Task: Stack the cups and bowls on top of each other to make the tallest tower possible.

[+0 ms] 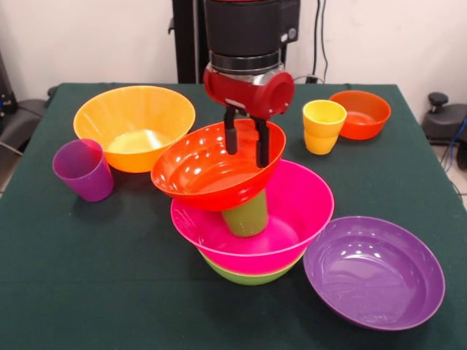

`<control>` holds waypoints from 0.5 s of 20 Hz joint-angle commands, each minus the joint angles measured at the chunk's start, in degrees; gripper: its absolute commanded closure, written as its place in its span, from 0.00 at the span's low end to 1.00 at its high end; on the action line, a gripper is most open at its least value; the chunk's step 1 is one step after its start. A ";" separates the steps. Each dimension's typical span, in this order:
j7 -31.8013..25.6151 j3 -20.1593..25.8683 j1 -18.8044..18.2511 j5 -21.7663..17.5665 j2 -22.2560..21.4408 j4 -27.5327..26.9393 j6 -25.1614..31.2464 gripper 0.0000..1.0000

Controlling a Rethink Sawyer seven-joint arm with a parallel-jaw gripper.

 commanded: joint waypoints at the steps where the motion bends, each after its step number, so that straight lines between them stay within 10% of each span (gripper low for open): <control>1: 4.43 6.67 -3.51 -1.93 -1.68 10.11 -5.46 0.00; 10: 6.53 5.08 -0.70 -0.94 -0.31 7.00 -4.35 0.00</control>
